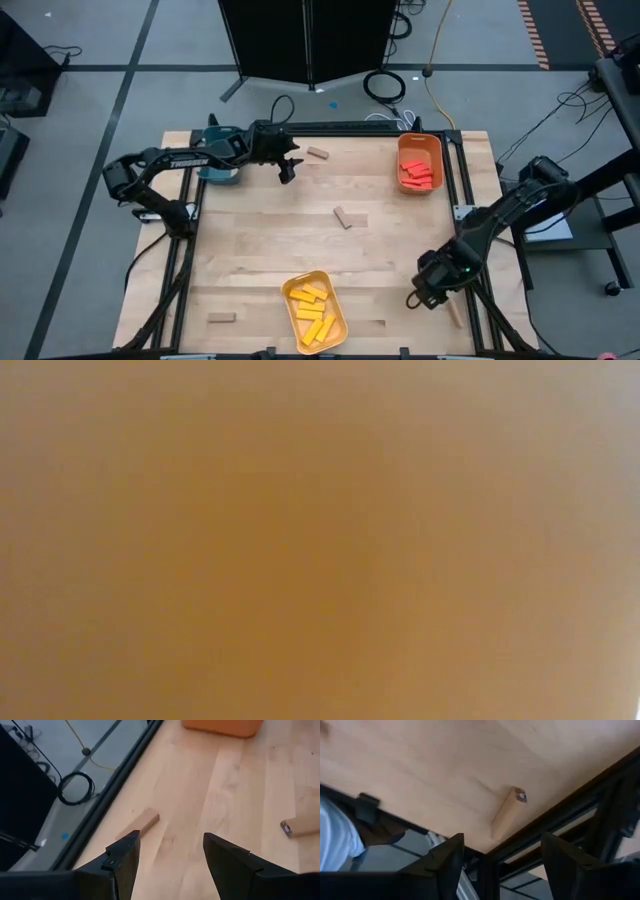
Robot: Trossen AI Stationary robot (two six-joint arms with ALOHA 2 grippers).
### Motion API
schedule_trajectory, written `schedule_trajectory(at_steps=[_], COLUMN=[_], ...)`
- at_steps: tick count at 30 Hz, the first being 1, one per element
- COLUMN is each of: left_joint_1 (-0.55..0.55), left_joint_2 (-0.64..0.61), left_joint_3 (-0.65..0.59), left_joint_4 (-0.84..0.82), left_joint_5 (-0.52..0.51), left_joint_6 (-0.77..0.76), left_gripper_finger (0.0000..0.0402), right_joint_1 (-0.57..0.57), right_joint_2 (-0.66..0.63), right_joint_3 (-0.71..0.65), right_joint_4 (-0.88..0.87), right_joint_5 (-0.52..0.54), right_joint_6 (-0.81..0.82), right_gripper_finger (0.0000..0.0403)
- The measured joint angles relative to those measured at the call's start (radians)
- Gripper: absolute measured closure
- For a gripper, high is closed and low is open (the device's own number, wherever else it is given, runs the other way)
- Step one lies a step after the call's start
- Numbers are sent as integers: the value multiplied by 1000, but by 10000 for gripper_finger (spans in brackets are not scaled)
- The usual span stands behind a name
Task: Sort blocks
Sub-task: Put the brown block into the blue bin
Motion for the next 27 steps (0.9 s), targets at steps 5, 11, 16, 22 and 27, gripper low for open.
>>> schedule_trajectory(at_steps=[5,11,16,22,27], left_joint_1=[0,-1,-9,-18,-18], left_joint_2=[0,0,0,0,0], left_joint_3=[0,0,0,0,0], left_joint_4=[11,10,6,-5,-4], left_joint_5=[27,80,83,84,83], left_joint_6=[4,-6,-9,-9,-8], left_gripper_finger=[187,187,187,187,187], right_joint_1=[46,70,69,94,106], right_joint_2=[0,0,0,24,35], right_joint_3=[-124,-270,-377,-450,-449], right_joint_4=[141,295,508,699,727], right_joint_5=[-47,-100,-91,-102,-143], right_joint_6=[101,139,185,258,247], right_gripper_finger=[200,200,200,212,291])
